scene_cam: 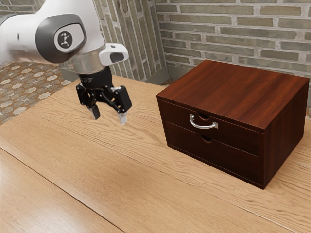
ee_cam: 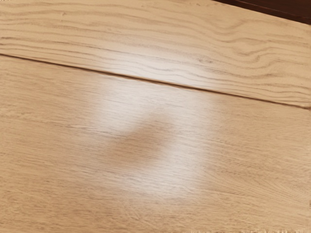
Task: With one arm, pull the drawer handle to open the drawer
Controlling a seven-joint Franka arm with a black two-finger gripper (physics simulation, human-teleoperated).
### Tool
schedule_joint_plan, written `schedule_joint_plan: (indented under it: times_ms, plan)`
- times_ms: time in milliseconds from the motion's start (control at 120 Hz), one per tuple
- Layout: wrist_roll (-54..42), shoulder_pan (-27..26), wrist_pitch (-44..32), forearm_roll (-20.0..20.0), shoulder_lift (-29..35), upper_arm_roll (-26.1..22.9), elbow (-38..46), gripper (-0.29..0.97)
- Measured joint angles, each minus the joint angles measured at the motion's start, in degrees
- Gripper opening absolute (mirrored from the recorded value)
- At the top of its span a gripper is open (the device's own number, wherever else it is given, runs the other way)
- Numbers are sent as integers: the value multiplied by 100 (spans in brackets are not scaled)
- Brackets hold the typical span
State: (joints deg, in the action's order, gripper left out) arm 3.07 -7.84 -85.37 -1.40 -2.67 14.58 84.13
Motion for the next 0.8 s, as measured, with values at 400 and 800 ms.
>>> schedule_joint_plan:
  times_ms: [400, 800]
  plan:
    - [1037, 510, 111, -74, 175, -345, -1130, 68]
    - [4506, -175, -871, -216, -534, -342, -859, 68]
